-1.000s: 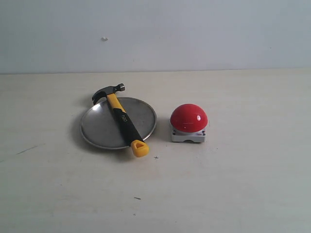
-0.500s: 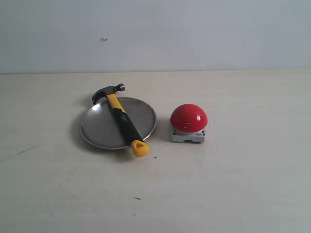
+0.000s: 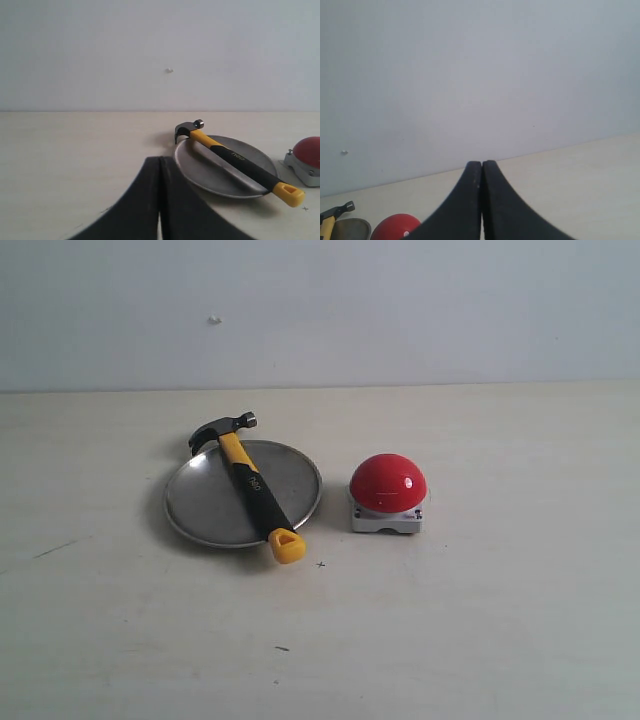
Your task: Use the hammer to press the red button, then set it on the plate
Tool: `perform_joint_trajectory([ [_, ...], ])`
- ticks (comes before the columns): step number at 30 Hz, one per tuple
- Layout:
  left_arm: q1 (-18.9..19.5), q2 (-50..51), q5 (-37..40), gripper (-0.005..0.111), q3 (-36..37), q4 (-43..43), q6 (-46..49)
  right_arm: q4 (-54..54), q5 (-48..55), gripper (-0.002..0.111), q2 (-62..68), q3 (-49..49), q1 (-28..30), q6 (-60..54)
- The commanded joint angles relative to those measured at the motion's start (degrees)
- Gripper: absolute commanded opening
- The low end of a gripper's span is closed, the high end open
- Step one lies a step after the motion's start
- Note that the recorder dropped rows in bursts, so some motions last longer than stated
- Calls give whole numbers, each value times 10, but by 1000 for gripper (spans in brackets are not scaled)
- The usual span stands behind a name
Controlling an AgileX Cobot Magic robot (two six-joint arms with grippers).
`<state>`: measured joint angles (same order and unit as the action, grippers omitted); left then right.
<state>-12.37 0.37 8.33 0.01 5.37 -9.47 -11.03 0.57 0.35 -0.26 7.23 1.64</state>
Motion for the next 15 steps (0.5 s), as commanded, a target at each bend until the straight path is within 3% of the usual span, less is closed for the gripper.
perform_joint_trajectory([
  [1, 4, -4, -7, 0, 0, -9, 5, 6, 1, 0, -3, 3, 3, 0],
  [15, 4, -4, -7, 0, 0, -9, 6, 6, 1, 0, -3, 3, -16, 0],
])
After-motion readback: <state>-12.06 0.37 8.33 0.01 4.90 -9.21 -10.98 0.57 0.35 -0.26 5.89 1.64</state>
